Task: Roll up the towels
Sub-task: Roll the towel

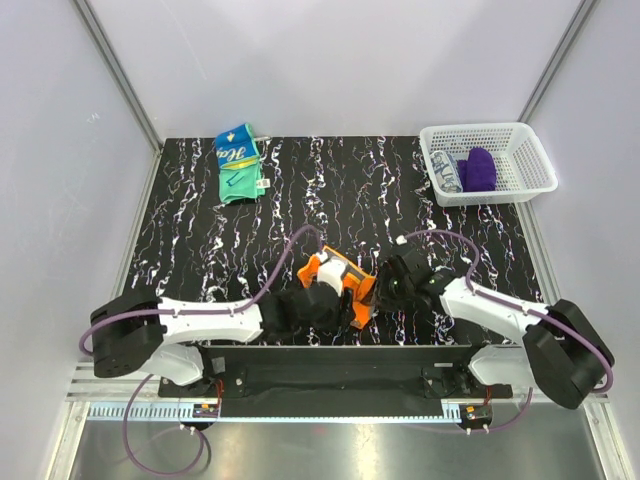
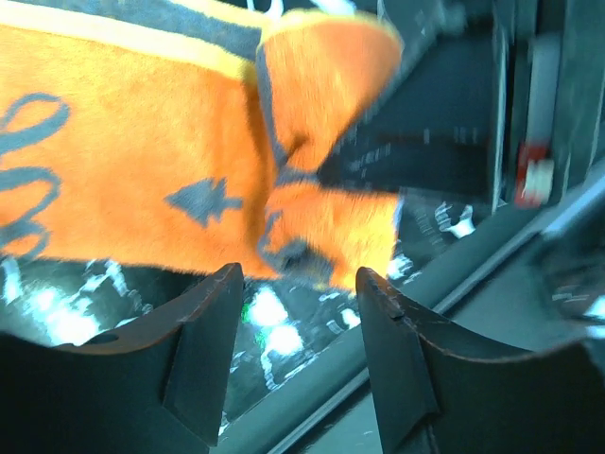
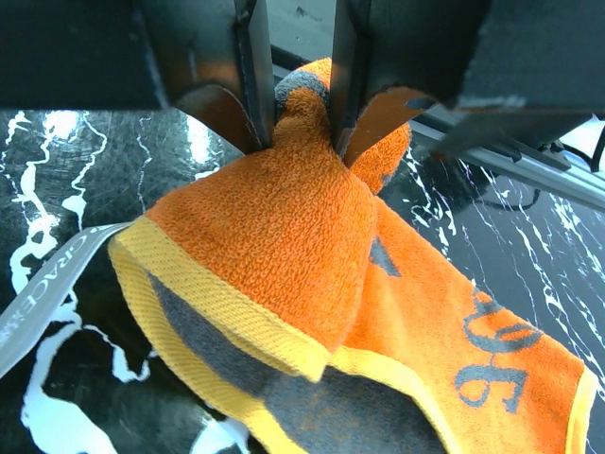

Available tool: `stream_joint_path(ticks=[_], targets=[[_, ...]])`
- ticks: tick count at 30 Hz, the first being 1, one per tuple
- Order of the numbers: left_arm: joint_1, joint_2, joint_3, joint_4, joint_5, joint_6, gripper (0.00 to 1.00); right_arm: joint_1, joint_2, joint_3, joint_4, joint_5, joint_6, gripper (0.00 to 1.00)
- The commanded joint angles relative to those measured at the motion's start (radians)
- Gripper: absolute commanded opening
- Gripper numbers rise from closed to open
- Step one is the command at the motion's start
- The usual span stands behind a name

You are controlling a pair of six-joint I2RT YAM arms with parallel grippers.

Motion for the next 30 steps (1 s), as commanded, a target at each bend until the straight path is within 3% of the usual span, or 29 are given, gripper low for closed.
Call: stream_joint_path(ticks=[1, 9, 22, 25, 30], targets=[[-0.111, 0.004, 0.08, -0.103, -0.283, 0.14, 0.57, 0.0, 0.031, 0.094, -0.103, -0.029, -0.052, 0.32], [-0.258, 0.123, 0.137, 0.012, -0.387, 0.257, 0.67, 0.011, 0.092, 0.129, -0.111, -0.043, -0.056, 0.33], [-0.262, 0.333, 0.264, -0.045, -0.416, 0.267, 0.67, 0.021, 0.091, 0.128, -0.103, -0.063, -0.038, 0.32], [-0.254, 0.37, 0.286, -0.101, -0.439, 0.247, 0.59, 0.023, 0.085, 0.126, -0.1, -0.075, -0.035, 0.32], [-0.24, 0.379, 0.294, -0.125, -0.47, 0.222, 0.19, 0.026, 0.071, 0.123, -0.11, -0.092, -0.033, 0.32]])
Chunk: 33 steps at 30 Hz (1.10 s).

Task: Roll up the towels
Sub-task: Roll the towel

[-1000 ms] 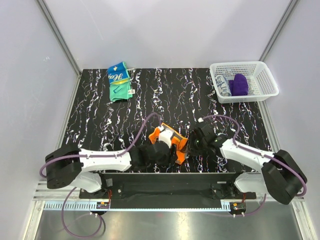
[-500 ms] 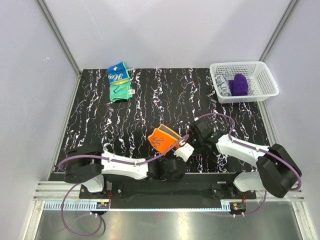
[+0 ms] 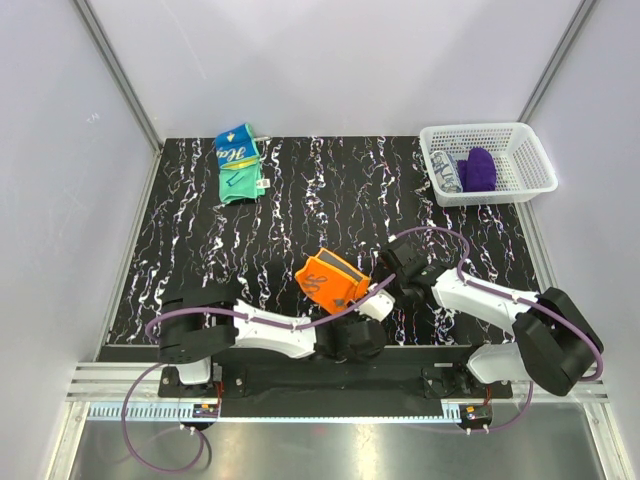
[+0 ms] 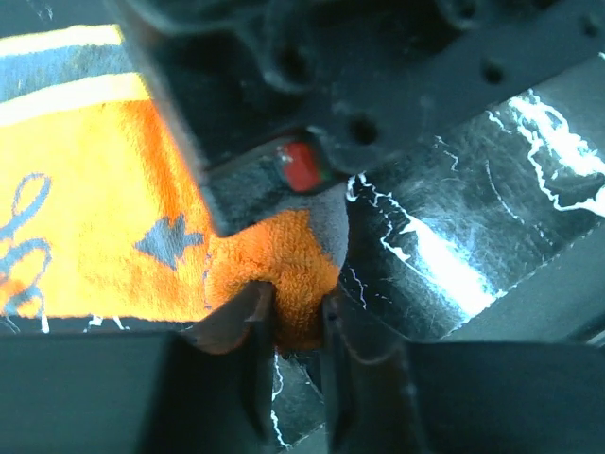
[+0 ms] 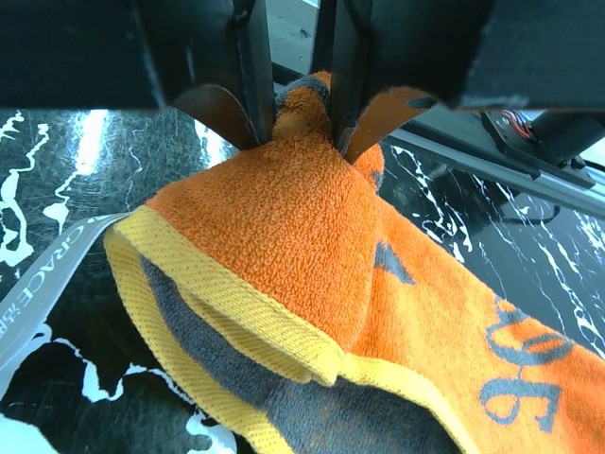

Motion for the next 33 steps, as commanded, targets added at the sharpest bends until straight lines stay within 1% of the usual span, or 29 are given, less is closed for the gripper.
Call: stream_joint_path(ticks=[1, 2, 3, 6, 7, 8, 9, 10, 11, 12, 13, 15, 16, 19, 21, 25, 29, 32, 33], targets=[[0.014, 0.003, 0.042, -0.002, -0.065, -0.024, 0.16, 0.016, -0.025, 0.022, -0.012, -0.054, 0.005, 0.32], [0.016, 0.001, 0.04, -0.002, -0.065, -0.027, 0.11, 0.017, -0.034, 0.016, -0.012, -0.054, 0.005, 0.32], [0.016, 0.001, 0.039, 0.001, -0.063, -0.027, 0.04, 0.017, -0.039, 0.014, -0.013, -0.054, 0.008, 0.33], [0.016, -0.012, 0.031, 0.009, -0.058, -0.029, 0.0, 0.017, -0.057, 0.005, -0.024, -0.049, 0.011, 0.35], [0.014, -0.018, 0.023, 0.012, -0.057, -0.029, 0.0, 0.017, -0.06, 0.005, -0.035, -0.04, 0.014, 0.39], [0.017, -0.022, 0.023, 0.012, -0.052, -0.029, 0.0, 0.017, -0.068, 0.01, -0.046, -0.029, 0.016, 0.49], [0.017, -0.025, 0.017, 0.016, -0.04, -0.03, 0.0, 0.017, -0.074, 0.013, -0.056, -0.017, 0.018, 0.69], [0.016, -0.032, 0.017, 0.018, -0.034, -0.03, 0.0, 0.016, -0.08, 0.019, -0.085, 0.014, 0.018, 0.75], [0.019, -0.037, 0.016, 0.015, -0.026, -0.033, 0.0, 0.017, -0.091, 0.039, -0.108, 0.037, 0.019, 0.79], [0.019, -0.041, 0.016, 0.013, -0.016, -0.039, 0.0, 0.016, -0.094, 0.051, -0.131, 0.066, 0.019, 0.87], [0.017, -0.049, 0.011, 0.015, -0.009, -0.042, 0.0, 0.016, -0.099, 0.066, -0.191, 0.125, 0.016, 0.88], [0.019, -0.06, 0.002, 0.015, 0.009, -0.056, 0.0, 0.016, -0.111, 0.117, -0.243, 0.193, 0.011, 0.91], [0.022, -0.069, -0.003, 0.015, 0.015, -0.061, 0.0, 0.007, -0.118, 0.135, -0.307, 0.268, 0.016, 0.95], [0.025, -0.089, -0.018, 0.022, 0.035, -0.081, 0.0, -0.023, -0.172, 0.185, -0.378, 0.36, 0.045, 1.0], [0.023, -0.097, -0.029, 0.025, 0.046, -0.093, 0.0, -0.059, -0.224, 0.2, -0.382, 0.383, 0.059, 1.0], [0.026, -0.1, -0.035, 0.026, 0.064, -0.11, 0.0, -0.09, -0.276, 0.221, -0.394, 0.434, 0.079, 1.0], [0.054, -0.127, -0.061, 0.056, 0.115, -0.148, 0.0, -0.09, -0.339, 0.183, -0.362, 0.424, 0.093, 1.0], [0.1, -0.167, -0.102, 0.072, 0.187, -0.211, 0.0, -0.09, -0.397, 0.122, -0.313, 0.379, 0.102, 1.0], [0.114, -0.178, -0.116, 0.072, 0.219, -0.255, 0.0, -0.09, -0.417, 0.102, -0.291, 0.359, 0.103, 0.98]])
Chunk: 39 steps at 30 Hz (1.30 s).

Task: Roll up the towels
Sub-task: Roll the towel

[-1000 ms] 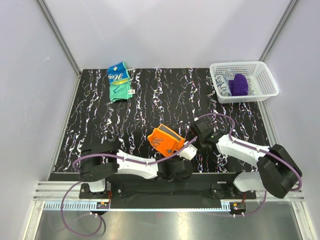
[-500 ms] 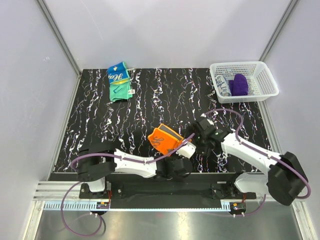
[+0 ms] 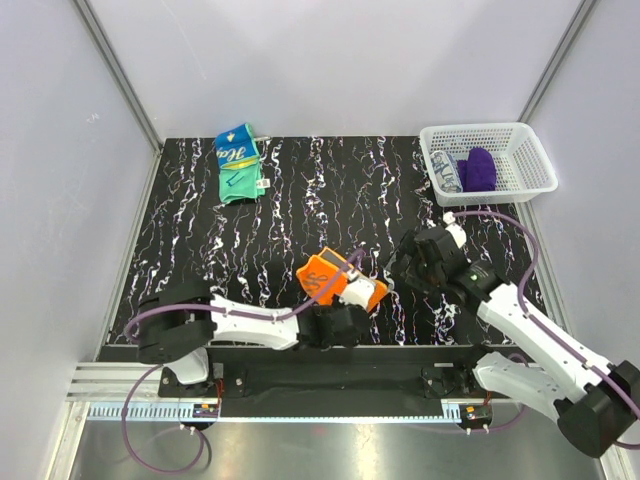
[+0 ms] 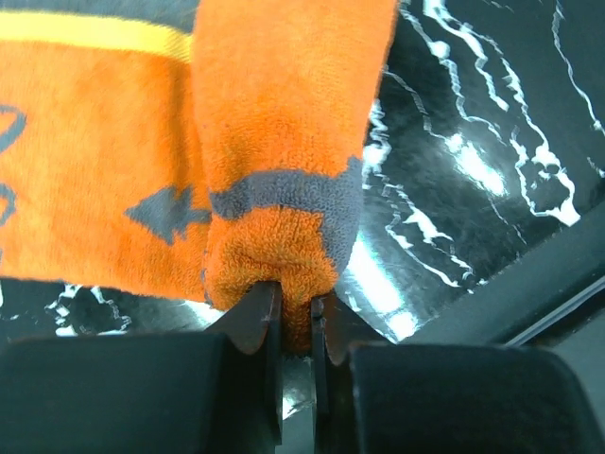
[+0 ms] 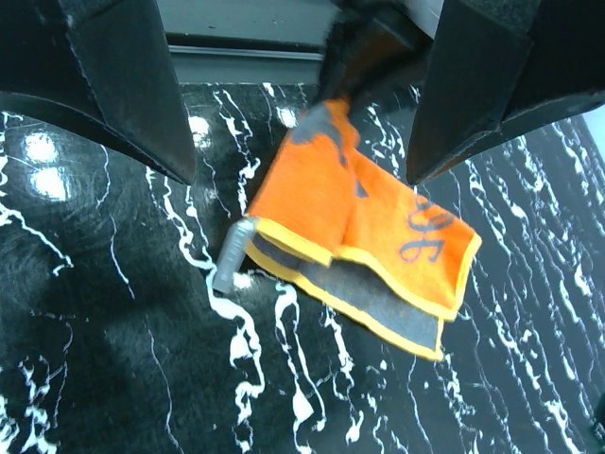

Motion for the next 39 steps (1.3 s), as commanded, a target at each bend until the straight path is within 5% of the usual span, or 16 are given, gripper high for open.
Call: stream_joint_path(ticks=[1, 10, 23, 31, 39], targets=[[0.06, -0.097, -0.04, 0.05, 0.102, -0.12, 0.0, -0.004, -0.093, -0.073, 0.091, -0.054, 0.023, 0.98], [0.266, -0.219, -0.213, 0.259, 0.411, -0.274, 0.0, -0.004, -0.187, -0.317, 0.369, -0.321, 0.024, 0.95], [0.404, -0.036, -0.414, 0.841, 0.75, -0.534, 0.0, -0.002, -0.089, -0.449, 0.705, -0.434, 0.082, 0.91], [0.444, 0.093, -0.466, 1.266, 0.86, -0.709, 0.0, -0.002, -0.061, -0.467, 0.691, -0.416, 0.07, 0.89], [0.447, 0.17, -0.468, 1.369, 0.876, -0.786, 0.0, -0.002, -0.129, -0.519, 0.616, -0.39, 0.072, 0.88]])
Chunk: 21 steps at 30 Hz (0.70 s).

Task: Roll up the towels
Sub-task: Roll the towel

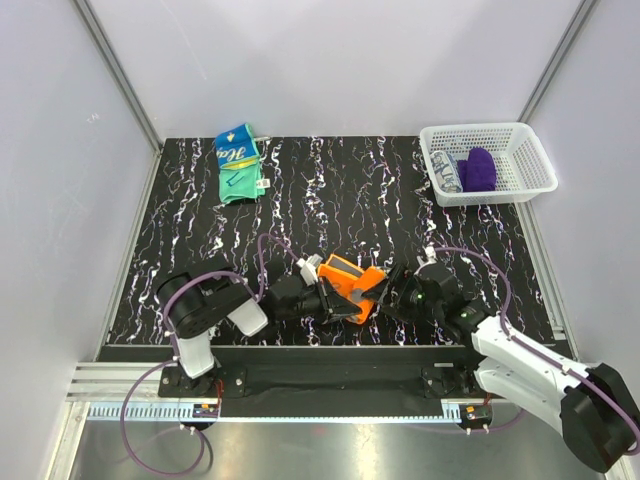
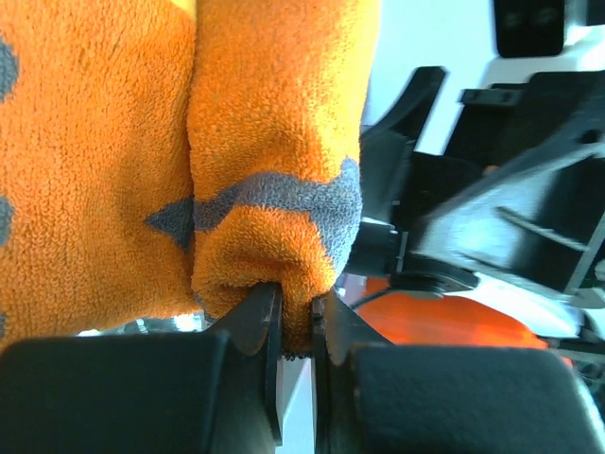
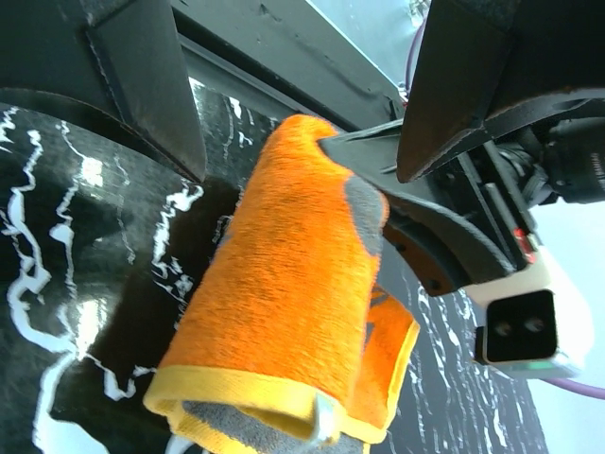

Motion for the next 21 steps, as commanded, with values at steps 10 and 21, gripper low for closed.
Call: stream_joint_path(ticks=[10, 21], targets=[[0.006, 0.095, -0.003, 0.24, 0.047, -0.095, 0.0, 0.006, 0.171, -0.035, 0.192, 0.013, -0.014, 0.84], [0.006, 0.254, -0.016, 0.417, 0.056, -0.159, 0.01, 0.065, 0.291, -0.002, 0.279, 0.038, -0.013, 0.8]])
